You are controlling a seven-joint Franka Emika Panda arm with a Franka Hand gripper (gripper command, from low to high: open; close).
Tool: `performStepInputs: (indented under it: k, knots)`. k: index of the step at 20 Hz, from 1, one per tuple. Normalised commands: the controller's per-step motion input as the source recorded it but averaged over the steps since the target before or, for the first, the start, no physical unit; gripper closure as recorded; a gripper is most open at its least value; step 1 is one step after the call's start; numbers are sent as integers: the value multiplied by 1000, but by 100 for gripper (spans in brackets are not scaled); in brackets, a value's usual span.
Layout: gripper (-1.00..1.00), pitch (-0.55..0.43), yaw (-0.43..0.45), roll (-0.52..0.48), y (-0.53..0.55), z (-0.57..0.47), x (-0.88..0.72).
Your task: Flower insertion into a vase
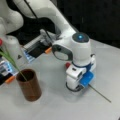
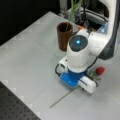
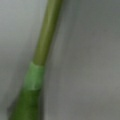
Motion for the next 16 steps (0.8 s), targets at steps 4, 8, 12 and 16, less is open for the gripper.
performStepInputs:
  k: [4,8,12,16]
  knots:
    - [100,-61,-36,-342,180,-244,186]
    - [100,-61,-20,-322,200,-354,258]
    - [100,-22,-26,-310,117,-384,244]
    - [100,4,-17,-284,0,-385,212]
